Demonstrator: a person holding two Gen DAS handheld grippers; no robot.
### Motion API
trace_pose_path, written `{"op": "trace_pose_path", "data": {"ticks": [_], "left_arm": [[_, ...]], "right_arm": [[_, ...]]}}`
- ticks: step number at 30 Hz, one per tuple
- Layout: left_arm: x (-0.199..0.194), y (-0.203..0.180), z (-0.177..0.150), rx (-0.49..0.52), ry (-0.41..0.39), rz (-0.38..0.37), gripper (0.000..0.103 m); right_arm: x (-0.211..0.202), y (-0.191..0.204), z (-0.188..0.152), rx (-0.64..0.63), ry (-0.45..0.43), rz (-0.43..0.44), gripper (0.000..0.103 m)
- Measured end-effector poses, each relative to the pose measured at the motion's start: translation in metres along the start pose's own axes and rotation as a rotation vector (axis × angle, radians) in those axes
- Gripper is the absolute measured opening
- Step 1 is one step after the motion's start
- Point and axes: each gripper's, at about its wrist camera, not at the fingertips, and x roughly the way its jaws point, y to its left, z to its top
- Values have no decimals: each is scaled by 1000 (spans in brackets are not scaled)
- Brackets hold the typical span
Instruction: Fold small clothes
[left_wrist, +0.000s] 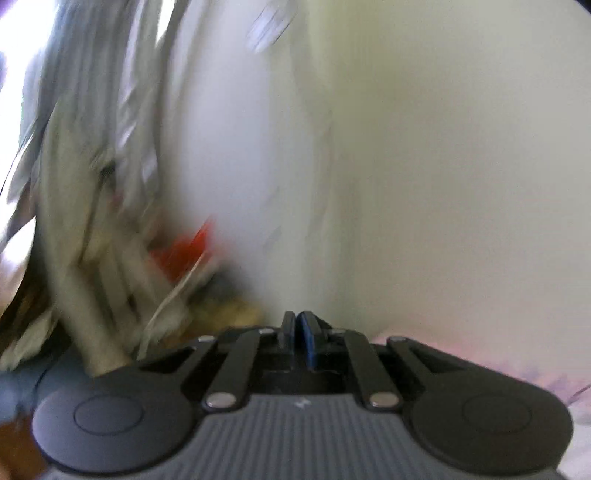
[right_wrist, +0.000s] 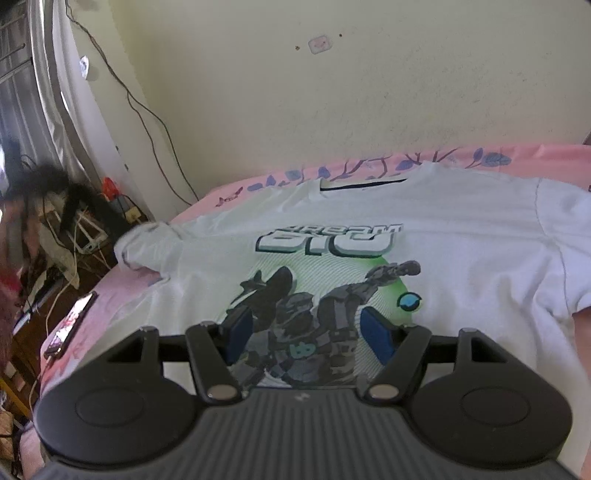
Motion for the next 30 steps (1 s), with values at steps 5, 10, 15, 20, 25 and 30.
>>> {"op": "trace_pose_path", "data": {"ticks": [5,10,15,20,25,30], "left_arm": [[-84,-85,24,49,-187,-512,19],[-145,-129,-1,213,-238,-881,73],[-121,-98,0,61,-187,-758,84],[-46,-53,-27,-288,50,-477,85],[17,-33,-94,-500,250,-399,84],[53,-14,-139,-573,398,-405,79]], "right_arm": [[2,-2,1,9,6,-2,66],[1,-5,2,20,3,-2,66],[2,-6,3,22,6,9,66],[1,-9,7,42,17,24,65],[1,-16,48,38,-5,-31,65],[45,-46,98,70,35,-166,66]]}}
